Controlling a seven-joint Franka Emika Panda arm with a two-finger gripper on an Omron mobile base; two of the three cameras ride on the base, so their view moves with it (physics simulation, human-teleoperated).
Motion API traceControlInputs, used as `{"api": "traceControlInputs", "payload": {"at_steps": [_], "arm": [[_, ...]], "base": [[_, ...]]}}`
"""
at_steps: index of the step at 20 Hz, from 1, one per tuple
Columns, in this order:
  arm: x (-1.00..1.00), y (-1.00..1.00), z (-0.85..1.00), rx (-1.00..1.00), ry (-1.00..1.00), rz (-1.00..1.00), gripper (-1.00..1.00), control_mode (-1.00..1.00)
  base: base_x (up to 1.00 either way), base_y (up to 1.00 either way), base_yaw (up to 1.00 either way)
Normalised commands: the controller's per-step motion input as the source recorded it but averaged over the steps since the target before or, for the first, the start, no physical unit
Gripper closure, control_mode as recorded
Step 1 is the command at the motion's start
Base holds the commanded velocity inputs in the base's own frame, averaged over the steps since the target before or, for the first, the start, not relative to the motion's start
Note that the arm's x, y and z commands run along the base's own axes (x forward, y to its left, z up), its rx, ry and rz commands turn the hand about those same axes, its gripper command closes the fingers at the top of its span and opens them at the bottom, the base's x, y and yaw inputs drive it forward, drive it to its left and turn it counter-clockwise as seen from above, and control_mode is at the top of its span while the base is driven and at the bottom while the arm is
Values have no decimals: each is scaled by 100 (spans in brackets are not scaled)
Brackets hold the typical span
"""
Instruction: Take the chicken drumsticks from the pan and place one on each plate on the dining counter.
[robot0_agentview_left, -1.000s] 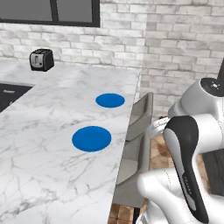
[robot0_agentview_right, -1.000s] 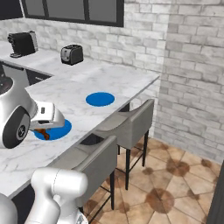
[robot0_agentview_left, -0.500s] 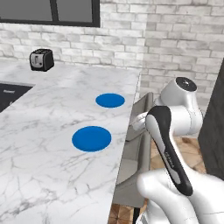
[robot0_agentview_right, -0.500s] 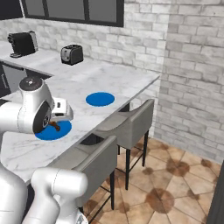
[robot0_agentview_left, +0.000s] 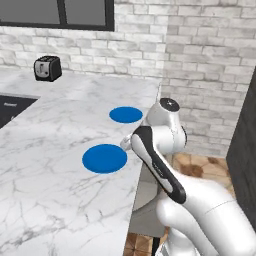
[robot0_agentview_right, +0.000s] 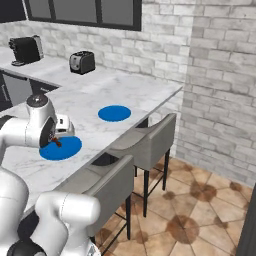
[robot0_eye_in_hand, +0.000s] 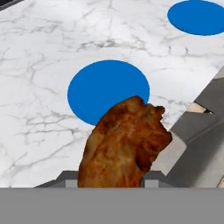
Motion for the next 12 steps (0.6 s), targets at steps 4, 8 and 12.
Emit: {"api": "traceControlInputs", "payload": {"at_steps": [4,8,12], "arm": [[80,52,-40,-3,9,0,100,-100],[58,7,-22,-2,26,3,100,-100],[56,5,-33,-4,18,0,100,-100]], "base": [[0,0,0],[0,0,0],[0,0,0]]}}
